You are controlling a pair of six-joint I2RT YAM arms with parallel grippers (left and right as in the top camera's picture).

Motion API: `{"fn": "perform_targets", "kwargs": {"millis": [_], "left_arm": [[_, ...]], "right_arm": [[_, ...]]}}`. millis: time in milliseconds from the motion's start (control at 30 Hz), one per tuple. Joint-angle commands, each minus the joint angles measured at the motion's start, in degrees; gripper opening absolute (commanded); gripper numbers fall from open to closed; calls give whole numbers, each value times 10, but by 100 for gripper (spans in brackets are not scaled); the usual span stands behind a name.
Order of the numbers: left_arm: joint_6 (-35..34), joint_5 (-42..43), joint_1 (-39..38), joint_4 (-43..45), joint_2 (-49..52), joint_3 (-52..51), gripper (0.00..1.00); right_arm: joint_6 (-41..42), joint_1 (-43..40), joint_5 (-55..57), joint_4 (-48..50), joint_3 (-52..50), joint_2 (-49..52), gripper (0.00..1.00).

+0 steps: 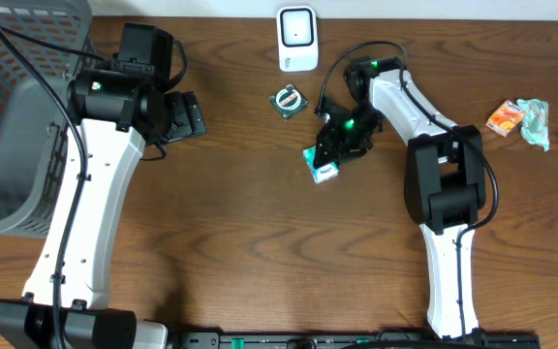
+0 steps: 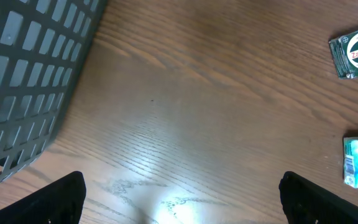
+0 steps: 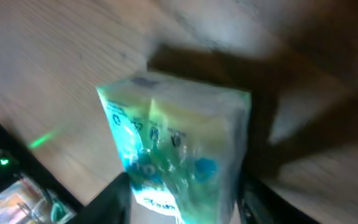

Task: Scan the item barcode
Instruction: 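Grasp the teal tissue packet with the right gripper and lift it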

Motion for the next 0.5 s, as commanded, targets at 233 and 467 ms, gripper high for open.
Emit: {"fn": "perform_targets", "kwargs": {"millis": [233,467], "left_arm": [[6,-7,2,-2,-4,5,98],[5,-7,2,-2,-4,5,98]], "right_arm": [[31,6,-41,-70,-10,-24,57],[111,-2,28,-23,-10,-41,56]]}}
